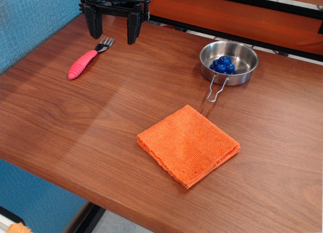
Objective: Move the orange towel from the center to the left corner
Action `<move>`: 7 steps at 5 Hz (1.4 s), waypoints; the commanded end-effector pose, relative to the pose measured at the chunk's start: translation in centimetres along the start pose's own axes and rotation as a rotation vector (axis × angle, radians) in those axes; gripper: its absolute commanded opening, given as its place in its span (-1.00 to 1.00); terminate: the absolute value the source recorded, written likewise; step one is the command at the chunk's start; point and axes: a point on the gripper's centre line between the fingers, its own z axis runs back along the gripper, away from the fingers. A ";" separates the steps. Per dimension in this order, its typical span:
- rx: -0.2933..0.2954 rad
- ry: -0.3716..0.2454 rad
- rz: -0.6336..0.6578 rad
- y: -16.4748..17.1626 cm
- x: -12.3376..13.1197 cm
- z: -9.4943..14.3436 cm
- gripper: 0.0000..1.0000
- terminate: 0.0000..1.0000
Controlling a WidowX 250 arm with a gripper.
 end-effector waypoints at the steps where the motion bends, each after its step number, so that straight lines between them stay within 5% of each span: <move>1: 0.000 0.000 0.000 0.0 0.0 0.0 1.00 -1.00; 4: 0.052 -0.039 -0.163 -6.0 -8.2 -1.4 1.00 -1.00; 6: -0.075 -0.018 -0.453 -11.6 -12.9 -4.5 1.00 -1.00; 7: -0.076 -0.047 -0.513 -13.6 -13.4 -5.5 1.00 -1.00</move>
